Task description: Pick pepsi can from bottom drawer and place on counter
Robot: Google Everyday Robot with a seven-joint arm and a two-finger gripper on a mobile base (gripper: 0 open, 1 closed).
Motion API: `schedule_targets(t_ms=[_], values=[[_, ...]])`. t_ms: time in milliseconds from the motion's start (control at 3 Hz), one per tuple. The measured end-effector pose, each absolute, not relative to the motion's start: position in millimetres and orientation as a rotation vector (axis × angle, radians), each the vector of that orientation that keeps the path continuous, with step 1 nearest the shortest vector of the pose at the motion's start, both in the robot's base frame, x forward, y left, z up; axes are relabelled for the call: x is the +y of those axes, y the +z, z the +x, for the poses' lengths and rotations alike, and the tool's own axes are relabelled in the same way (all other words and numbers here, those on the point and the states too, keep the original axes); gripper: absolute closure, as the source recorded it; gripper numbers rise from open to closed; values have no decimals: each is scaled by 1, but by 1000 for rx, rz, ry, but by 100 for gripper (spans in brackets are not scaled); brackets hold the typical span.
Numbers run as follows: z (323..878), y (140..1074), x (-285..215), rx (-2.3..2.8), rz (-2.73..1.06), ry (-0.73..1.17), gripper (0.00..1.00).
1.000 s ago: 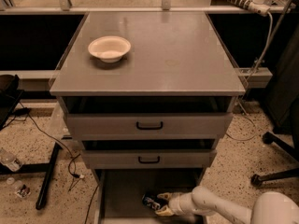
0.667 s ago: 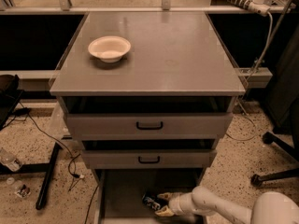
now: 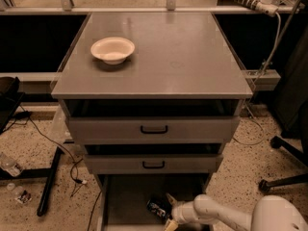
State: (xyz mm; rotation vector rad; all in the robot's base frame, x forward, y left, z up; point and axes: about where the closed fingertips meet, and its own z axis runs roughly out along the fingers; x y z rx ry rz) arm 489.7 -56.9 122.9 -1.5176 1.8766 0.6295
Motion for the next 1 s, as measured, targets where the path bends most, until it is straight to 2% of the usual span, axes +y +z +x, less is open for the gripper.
schedule_targets(t_ms=[333, 1000], values=[[490, 123, -57, 1877, -1518, 629, 0], [490, 123, -57, 1877, -1518, 630, 43]])
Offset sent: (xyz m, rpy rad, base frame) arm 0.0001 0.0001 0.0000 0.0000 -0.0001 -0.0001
